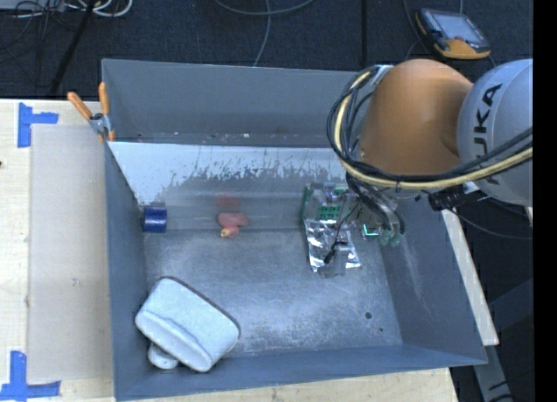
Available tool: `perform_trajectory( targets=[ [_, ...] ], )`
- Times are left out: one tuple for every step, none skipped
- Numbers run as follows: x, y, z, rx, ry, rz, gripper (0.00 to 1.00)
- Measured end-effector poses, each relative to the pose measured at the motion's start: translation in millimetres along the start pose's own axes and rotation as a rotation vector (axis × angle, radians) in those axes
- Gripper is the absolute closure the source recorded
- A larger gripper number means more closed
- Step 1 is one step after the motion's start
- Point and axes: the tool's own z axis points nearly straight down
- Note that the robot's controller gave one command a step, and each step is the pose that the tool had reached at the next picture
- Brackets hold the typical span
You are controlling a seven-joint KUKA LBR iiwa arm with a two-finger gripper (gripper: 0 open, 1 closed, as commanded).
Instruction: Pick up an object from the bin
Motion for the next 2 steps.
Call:
perform_trajectory(
  targets=[
    [8.1,-81.6,62.5,0.003,-0.001,-0.016,0.00],
    [-28.9,-73.4,108.3,0.000,-0.007,-0.163,0.00]
  ],
)
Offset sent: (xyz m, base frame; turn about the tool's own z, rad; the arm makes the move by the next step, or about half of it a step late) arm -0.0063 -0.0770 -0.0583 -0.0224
